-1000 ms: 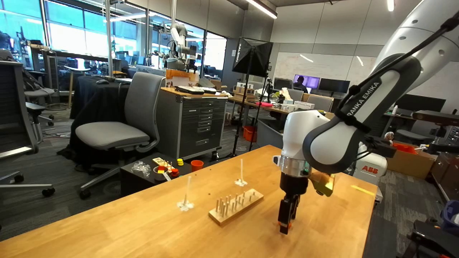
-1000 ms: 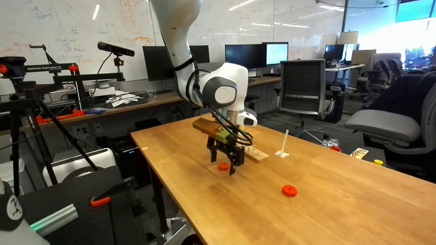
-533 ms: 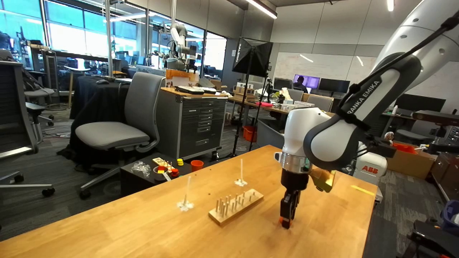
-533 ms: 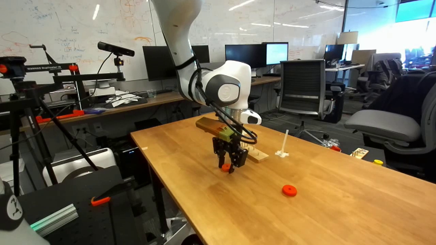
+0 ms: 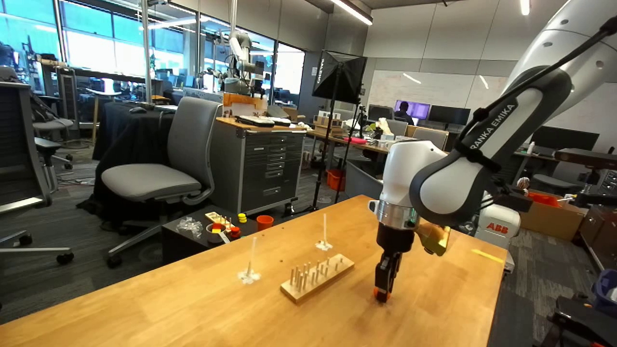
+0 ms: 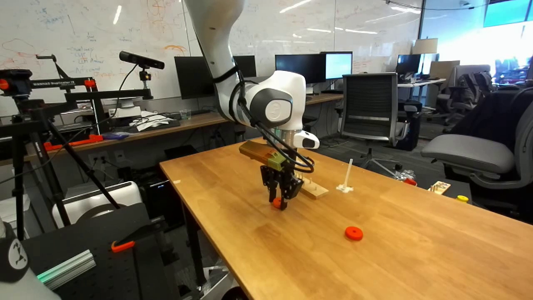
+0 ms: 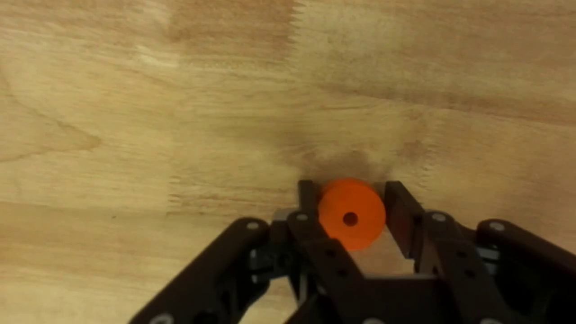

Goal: Put one of the orange rings on the wooden object

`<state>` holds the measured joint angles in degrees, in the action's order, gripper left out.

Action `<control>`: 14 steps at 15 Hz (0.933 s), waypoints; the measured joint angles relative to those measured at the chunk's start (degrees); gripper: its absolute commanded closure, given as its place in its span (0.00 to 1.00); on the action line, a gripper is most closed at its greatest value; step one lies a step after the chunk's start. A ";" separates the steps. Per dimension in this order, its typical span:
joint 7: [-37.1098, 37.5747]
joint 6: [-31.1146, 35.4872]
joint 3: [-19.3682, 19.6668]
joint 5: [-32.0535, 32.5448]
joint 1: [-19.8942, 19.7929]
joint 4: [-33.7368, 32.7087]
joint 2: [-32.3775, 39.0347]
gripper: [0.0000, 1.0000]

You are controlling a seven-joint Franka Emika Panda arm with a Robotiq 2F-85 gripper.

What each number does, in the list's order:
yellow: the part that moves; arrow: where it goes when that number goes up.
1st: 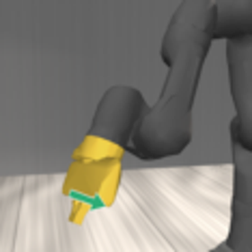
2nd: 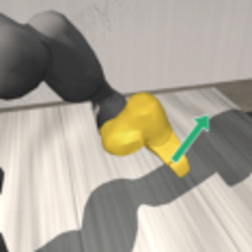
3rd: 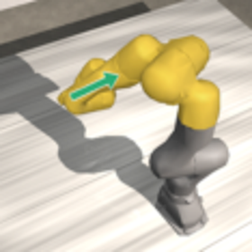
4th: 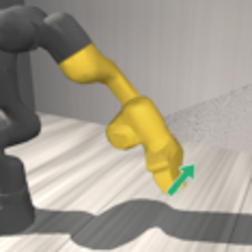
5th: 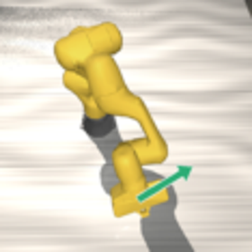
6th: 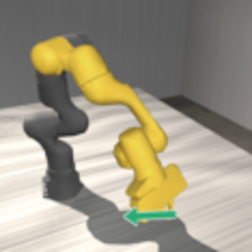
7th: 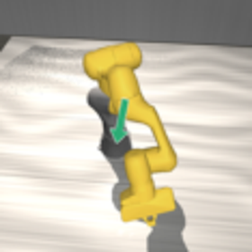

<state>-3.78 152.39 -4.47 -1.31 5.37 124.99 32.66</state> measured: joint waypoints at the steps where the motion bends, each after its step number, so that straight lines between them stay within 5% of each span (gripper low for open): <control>1: 0.00 0.00 -0.20 0.00 -0.02 0.06 -0.44 0.83; 14: 1.24 -8.54 -3.05 -2.42 -0.15 -5.05 -7.18 0.83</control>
<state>-2.54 143.85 -7.53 -3.73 5.22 119.94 25.48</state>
